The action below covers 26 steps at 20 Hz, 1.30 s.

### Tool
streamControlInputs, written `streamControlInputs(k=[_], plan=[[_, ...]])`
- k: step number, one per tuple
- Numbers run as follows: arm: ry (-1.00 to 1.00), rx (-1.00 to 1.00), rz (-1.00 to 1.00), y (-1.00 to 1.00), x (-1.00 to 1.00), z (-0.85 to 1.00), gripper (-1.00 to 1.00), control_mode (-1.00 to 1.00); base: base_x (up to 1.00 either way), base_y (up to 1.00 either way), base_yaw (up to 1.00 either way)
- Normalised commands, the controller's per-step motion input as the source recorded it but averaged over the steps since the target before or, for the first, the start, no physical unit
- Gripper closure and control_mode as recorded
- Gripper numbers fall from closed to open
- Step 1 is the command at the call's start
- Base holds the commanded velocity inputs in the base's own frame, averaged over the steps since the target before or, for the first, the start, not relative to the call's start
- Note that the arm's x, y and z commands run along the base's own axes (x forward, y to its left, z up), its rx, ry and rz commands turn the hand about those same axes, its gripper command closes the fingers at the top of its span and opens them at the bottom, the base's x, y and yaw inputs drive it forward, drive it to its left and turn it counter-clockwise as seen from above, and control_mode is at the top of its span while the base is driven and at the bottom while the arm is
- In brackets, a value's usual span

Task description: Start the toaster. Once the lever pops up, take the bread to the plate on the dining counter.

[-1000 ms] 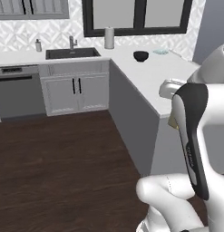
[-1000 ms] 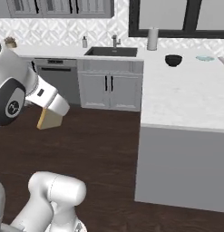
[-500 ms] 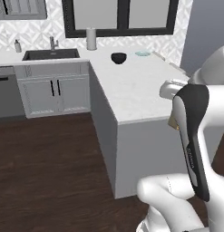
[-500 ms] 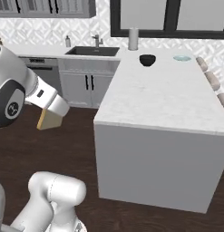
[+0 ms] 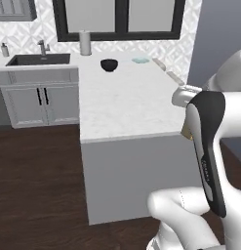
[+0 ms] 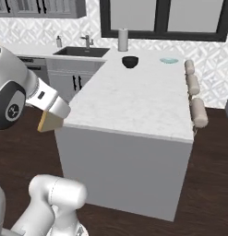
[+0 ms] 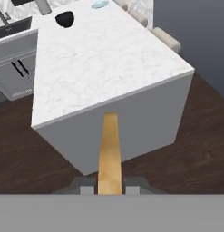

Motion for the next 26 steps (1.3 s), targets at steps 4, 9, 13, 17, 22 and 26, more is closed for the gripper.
streamControlInputs(k=[4, 9, 13, 17, 22, 26], plan=[[0.0, 0.0, 0.0, 0.0, 0.0, 0.0, 1.0, 1.0, 0.41, -1.0, 0.16], [0.0, 0.0, 0.0, 0.0, 0.0, 0.0, 1.0, 1.0, 0.41, -1.0, 0.15], [0.0, 0.0, 0.0, 0.0, 0.0, 0.0, 1.0, 1.0, 0.39, -1.0, 0.13], [0.0, 0.0, 0.0, 0.0, 0.0, 0.0, 1.0, 1.0, 0.37, -1.0, 0.11], [0.0, 0.0, 0.0, 0.0, 0.0, 0.0, 1.0, 1.0, 0.48, -1.0, 0.09], [0.0, 0.0, 0.0, 0.0, 0.0, 0.0, 1.0, 1.0, 0.71, -1.0, 0.06]])
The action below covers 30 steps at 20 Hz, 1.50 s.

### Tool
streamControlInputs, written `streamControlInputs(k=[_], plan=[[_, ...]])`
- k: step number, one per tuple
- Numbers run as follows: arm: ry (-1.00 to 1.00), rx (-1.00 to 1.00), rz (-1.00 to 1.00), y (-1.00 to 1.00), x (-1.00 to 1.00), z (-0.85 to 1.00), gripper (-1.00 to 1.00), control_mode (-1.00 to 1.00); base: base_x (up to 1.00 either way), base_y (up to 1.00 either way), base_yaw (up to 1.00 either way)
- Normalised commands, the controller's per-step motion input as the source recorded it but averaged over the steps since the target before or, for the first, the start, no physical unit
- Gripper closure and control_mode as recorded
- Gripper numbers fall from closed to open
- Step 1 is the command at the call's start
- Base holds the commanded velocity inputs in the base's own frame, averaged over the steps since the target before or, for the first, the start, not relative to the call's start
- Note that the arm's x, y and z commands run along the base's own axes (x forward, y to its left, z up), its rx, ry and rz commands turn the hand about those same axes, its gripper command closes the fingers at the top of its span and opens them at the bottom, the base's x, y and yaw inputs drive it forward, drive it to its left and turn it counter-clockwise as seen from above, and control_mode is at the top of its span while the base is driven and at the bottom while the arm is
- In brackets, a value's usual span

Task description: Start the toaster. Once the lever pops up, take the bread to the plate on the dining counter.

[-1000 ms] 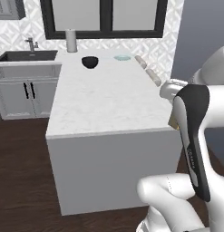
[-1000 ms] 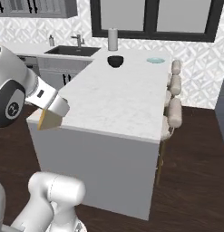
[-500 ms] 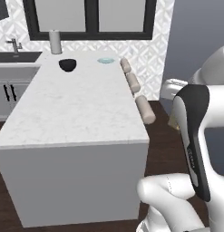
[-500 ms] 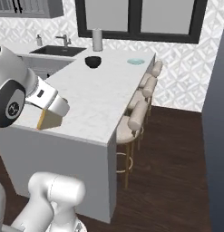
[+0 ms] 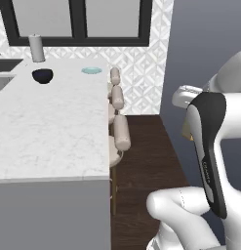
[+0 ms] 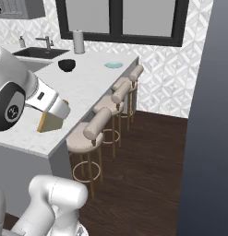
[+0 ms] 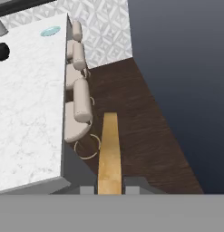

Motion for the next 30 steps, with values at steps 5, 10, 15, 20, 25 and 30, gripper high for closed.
streamControlInputs(k=[5, 10, 15, 20, 25, 30], plan=[[0.0, 0.0, 0.0, 0.0, 0.0, 0.0, 1.0, 1.0, 0.97, -1.0, 0.03], [0.0, 0.0, 0.0, 0.0, 0.0, 0.0, 1.0, 1.0, 1.0, -0.92, 0.02], [0.0, 0.0, 0.0, 0.0, 0.0, 0.0, 1.0, 1.0, 1.0, -0.7, 0.07], [0.0, 0.0, 0.0, 0.0, 0.0, 0.0, 1.0, 1.0, 1.0, -0.44, 0.14], [0.0, 0.0, 0.0, 0.0, 0.0, 0.0, 1.0, 1.0, 1.0, -0.25, 0.23], [0.0, 0.0, 0.0, 0.0, 0.0, 0.0, 1.0, 1.0, 1.0, -0.37, 0.31]])
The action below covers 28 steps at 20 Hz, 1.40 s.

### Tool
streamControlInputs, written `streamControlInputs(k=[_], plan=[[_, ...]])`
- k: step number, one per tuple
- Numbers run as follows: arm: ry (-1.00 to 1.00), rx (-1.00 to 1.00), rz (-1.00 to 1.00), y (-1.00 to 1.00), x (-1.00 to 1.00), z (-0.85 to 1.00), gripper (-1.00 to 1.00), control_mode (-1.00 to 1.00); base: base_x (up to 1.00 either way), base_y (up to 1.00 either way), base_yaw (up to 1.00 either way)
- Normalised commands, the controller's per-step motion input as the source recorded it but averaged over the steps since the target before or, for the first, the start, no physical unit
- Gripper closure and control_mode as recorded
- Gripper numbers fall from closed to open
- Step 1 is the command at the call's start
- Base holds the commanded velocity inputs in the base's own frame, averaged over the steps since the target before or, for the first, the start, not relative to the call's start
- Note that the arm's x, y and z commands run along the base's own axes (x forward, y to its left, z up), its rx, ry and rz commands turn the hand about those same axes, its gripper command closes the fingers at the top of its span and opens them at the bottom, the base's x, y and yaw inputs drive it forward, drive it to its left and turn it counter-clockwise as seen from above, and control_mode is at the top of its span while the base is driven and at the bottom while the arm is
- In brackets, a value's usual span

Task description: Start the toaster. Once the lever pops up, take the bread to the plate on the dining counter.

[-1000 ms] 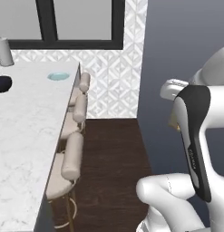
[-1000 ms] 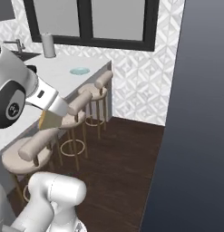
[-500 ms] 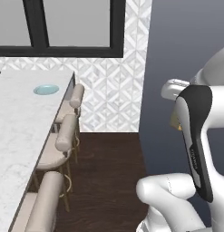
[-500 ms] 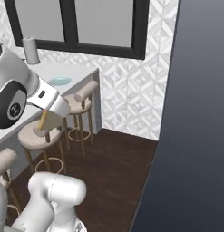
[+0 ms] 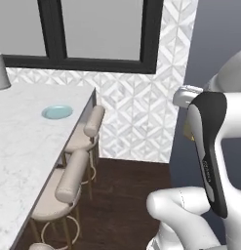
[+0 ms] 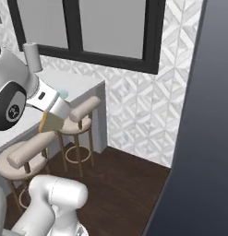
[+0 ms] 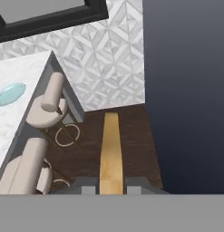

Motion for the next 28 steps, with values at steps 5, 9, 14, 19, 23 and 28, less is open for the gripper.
streamControlInputs(k=[5, 9, 14, 19, 23, 28], plan=[[0.0, 0.0, 0.0, 0.0, 0.0, 0.0, 1.0, 1.0, 1.0, -0.42, 0.44], [0.0, 0.0, 0.0, 0.0, 0.0, 0.0, 1.0, 1.0, 0.95, -0.37, 0.59], [0.0, 0.0, 0.0, 0.0, 0.0, 0.0, 1.0, 1.0, 0.75, -0.41, 0.62], [0.0, 0.0, 0.0, 0.0, 0.0, 0.0, 1.0, 1.0, 0.56, -0.46, 0.6], [0.0, 0.0, 0.0, 0.0, 0.0, 0.0, 1.0, 1.0, 0.21, -0.43, 0.66], [0.0, 0.0, 0.0, 0.0, 0.0, 0.0, 1.0, 1.0, 0.1, -0.46, 0.67]])
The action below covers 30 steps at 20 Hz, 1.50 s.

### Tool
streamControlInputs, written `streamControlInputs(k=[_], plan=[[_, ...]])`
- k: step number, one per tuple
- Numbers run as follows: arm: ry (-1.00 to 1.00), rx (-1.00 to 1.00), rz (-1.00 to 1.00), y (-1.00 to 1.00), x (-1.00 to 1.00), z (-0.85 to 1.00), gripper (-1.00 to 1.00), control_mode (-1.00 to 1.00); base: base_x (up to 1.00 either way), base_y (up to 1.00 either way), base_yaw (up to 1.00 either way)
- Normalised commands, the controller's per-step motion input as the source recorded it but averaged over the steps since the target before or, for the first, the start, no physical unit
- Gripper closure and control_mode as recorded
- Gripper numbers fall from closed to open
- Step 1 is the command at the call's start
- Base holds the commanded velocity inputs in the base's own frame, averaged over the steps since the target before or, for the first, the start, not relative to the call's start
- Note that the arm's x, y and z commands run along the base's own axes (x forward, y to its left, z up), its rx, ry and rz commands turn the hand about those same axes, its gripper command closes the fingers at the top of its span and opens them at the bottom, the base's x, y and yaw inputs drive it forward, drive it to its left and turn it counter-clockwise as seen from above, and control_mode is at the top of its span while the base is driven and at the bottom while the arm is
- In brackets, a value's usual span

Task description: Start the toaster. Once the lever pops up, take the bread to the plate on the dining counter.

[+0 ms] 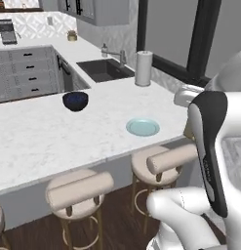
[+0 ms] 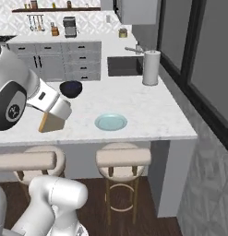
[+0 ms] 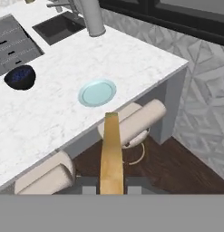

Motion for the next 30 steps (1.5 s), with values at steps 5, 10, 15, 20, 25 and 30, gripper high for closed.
streamControlInputs(k=[5, 10, 15, 20, 25, 30], plan=[[0.0, 0.0, 0.0, 0.0, 0.0, 0.0, 1.0, 1.0, 0.2, -0.75, 0.56], [0.0, 0.0, 0.0, 0.0, 0.0, 0.0, 1.0, 1.0, 0.18, -0.93, 0.3], [0.0, 0.0, 0.0, 0.0, 0.0, 0.0, 1.0, 1.0, 0.71, -0.32, 0.12], [0.04, 0.01, 0.0, 0.0, 0.17, -0.07, 1.0, -1.0, 0.79, 0.0, 0.0], [0.17, 0.01, 0.02, 0.02, 0.61, -0.65, 1.0, -1.0, 0.0, 0.0, 0.0], [0.07, 0.13, 0.17, 0.14, 0.26, -0.71, 1.0, -1.0, 0.0, 0.0, 0.0]])
